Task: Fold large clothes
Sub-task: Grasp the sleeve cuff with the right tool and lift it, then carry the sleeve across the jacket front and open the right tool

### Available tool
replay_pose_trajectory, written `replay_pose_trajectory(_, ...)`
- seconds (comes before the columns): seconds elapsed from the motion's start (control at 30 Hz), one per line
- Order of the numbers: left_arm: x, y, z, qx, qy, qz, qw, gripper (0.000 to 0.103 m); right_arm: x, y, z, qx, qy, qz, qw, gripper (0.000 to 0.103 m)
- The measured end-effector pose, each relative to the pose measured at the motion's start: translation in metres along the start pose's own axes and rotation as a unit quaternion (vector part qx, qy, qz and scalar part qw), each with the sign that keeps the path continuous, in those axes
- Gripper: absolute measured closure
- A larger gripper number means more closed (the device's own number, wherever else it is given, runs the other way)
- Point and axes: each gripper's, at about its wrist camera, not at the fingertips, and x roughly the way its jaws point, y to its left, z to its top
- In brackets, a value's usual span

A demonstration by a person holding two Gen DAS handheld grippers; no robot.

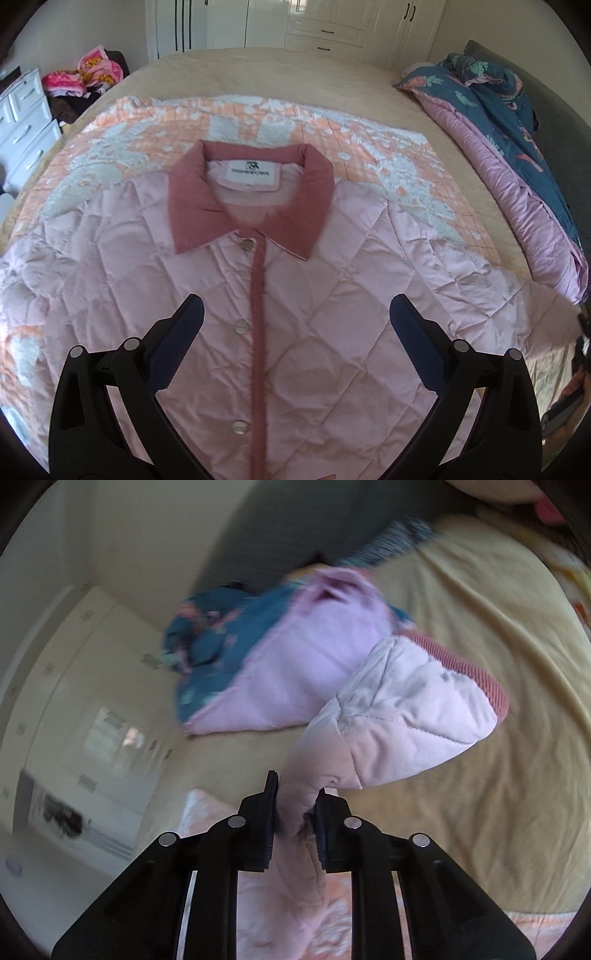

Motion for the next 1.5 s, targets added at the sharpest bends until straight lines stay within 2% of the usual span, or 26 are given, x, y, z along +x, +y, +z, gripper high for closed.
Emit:
replay_pose_trajectory(0.13,-0.015,0.011,0.004,0.007,-0.009,-0.01,0.9999,0.009,-0.015,0.045,-0.007,-0.058,-0.01,0.036,0.998,0.088)
replay_pose_trajectory(0.27,-0.034,0.026,0.01,0.01,-0.024,-0.013,0.9996,0.009,-0.044,0.093,-0.016,-0.123,-0.035,0.073,0.989,0.088)
replay_pose_trajectory(0.4,-0.049,0.04,0.016,0.01,-0.032,-0.019,0.9992,0.009,-0.056,0.144,-0.027,-0.171,-0.029,0.107,0.979,0.088)
replay_pose_trajectory(0.53,-0.06,0.055,0.022,-0.002,-0.035,-0.035,0.9988,0.008,-0.068,0.176,-0.039,-0.205,-0.021,0.129,0.97,0.088)
replay_pose_trajectory(0.63,-0.068,0.062,0.026,-0.004,-0.043,-0.029,0.9987,0.009,-0.071,0.205,-0.048,-0.232,-0.012,0.139,0.963,0.089)
replay_pose_trajectory(0.77,-0.08,0.074,0.032,-0.012,-0.052,-0.038,0.9978,0.009,-0.081,0.224,-0.064,-0.263,-0.004,0.147,0.954,0.089)
replay_pose_trajectory(1.0,-0.088,0.1,0.033,-0.024,-0.059,-0.025,0.9976,0.009,-0.091,0.259,-0.093,-0.303,0.016,0.166,0.939,0.089)
replay_pose_trajectory(1.5,-0.073,0.169,0.014,-0.09,-0.047,-0.06,0.9931,0.009,-0.093,0.312,-0.163,-0.387,0.046,0.2,0.899,0.089)
